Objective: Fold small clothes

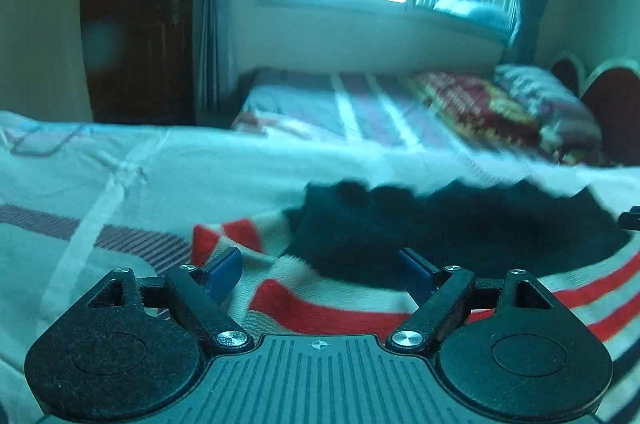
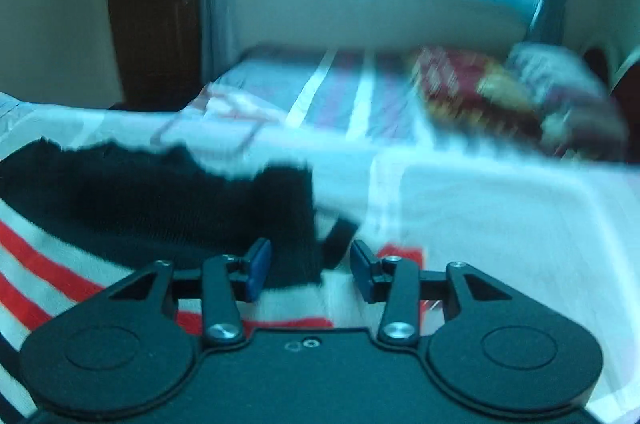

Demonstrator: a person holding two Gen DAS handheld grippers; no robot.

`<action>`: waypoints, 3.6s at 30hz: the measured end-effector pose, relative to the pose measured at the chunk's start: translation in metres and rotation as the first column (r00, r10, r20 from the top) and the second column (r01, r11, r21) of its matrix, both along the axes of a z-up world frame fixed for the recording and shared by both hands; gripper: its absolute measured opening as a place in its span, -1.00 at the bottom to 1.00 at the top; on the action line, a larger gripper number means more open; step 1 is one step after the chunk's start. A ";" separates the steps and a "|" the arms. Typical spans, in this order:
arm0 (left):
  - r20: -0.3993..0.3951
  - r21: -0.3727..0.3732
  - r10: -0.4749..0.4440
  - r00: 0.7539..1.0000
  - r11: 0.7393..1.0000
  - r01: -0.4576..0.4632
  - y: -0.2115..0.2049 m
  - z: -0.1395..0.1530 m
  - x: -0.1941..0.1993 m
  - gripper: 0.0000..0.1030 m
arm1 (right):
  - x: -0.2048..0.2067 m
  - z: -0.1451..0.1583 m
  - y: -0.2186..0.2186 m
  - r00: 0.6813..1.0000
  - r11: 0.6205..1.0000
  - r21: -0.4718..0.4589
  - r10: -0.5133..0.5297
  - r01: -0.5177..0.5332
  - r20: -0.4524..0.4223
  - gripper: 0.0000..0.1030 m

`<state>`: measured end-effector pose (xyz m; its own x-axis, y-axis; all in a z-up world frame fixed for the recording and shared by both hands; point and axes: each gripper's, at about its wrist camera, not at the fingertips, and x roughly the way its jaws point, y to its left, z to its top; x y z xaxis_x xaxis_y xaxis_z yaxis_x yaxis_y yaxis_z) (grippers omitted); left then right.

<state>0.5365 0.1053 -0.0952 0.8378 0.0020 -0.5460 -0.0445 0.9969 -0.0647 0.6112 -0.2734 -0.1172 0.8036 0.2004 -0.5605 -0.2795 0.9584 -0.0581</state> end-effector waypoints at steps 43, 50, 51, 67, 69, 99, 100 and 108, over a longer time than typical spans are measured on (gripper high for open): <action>-0.040 0.109 -0.010 0.999 0.994 0.015 -0.044 -0.015 -0.150 0.63 | -0.198 -0.015 0.015 0.998 0.997 -0.032 -0.070 0.070 -0.002 -0.08; -0.050 0.091 0.003 0.999 0.996 0.001 -0.042 -0.019 -0.149 0.63 | -0.165 -0.011 -0.047 0.973 0.972 0.065 -0.223 0.226 -0.056 -0.13; -0.053 0.091 0.004 0.999 0.996 0.001 -0.042 -0.018 -0.149 0.63 | -0.162 -0.013 -0.050 0.976 0.974 0.079 -0.205 0.211 -0.076 -0.25; -0.070 0.108 0.025 0.997 0.994 -0.018 -0.025 -0.024 -0.144 0.62 | -0.179 -0.031 -0.063 0.979 0.986 0.042 -0.157 0.164 -0.128 -0.89; -0.070 0.110 0.020 0.997 0.994 -0.012 -0.024 -0.026 -0.143 0.62 | -0.177 -0.031 -0.061 0.980 0.987 0.021 -0.155 0.159 -0.126 -0.87; -0.065 -0.317 0.141 0.988 0.936 -0.154 0.001 -0.015 -0.211 0.65 | -0.199 0.006 -0.027 0.987 0.987 0.090 -0.128 0.136 -0.098 -0.55; -0.084 -0.403 0.150 0.985 0.899 -0.172 0.006 -0.026 -0.214 0.55 | -0.202 0.008 -0.025 0.988 0.987 0.099 -0.115 0.125 -0.100 -0.55; -0.080 -0.663 0.299 0.951 0.697 -0.275 0.029 -0.055 -0.217 0.42 | -0.205 0.012 -0.008 0.994 0.976 0.204 -0.062 0.081 -0.094 -0.59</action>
<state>0.3198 0.1340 -0.1503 0.8739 -0.1042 -0.4749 -0.3070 0.6391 -0.7052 0.4064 -0.2812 -0.1052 0.7701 0.2630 -0.5811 -0.2050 0.9648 0.1649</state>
